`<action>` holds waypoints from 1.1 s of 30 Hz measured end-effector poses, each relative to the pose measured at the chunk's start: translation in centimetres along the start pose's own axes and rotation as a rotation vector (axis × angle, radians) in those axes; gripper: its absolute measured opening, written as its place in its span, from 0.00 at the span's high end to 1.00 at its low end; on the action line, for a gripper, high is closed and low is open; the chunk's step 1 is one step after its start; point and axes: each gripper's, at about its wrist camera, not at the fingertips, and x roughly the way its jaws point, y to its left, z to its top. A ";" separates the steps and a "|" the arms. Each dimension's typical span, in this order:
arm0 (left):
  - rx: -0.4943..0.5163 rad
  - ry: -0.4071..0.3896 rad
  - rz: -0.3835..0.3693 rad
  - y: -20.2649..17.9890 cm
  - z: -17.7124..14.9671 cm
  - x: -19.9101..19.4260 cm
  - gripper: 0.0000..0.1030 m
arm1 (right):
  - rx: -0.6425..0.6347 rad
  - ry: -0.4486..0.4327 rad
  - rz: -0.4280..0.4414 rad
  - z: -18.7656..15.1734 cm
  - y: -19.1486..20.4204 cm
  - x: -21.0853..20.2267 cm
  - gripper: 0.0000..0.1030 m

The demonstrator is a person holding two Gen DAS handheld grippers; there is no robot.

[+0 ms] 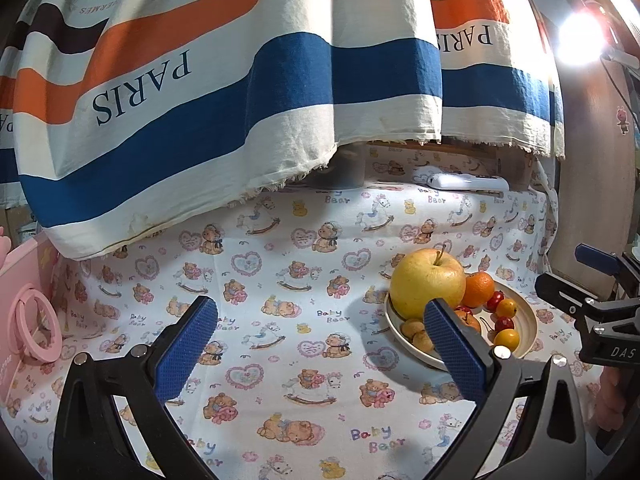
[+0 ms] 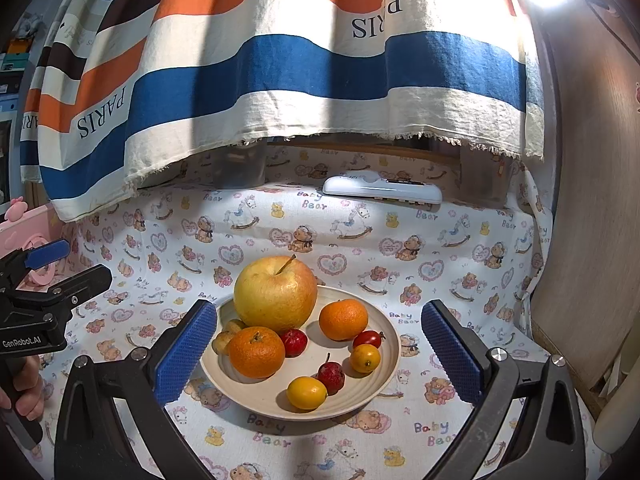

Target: Organize fruits

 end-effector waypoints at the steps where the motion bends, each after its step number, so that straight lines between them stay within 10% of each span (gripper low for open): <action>1: 0.001 0.000 0.001 0.0 0.0 0.0 0.00 | 0.000 0.000 0.000 0.0 0.0 0.0 0.00; 33: 0.006 0.008 -0.004 0.1 -0.1 0.0 0.00 | -0.001 0.002 0.001 0.0 0.0 0.1 0.00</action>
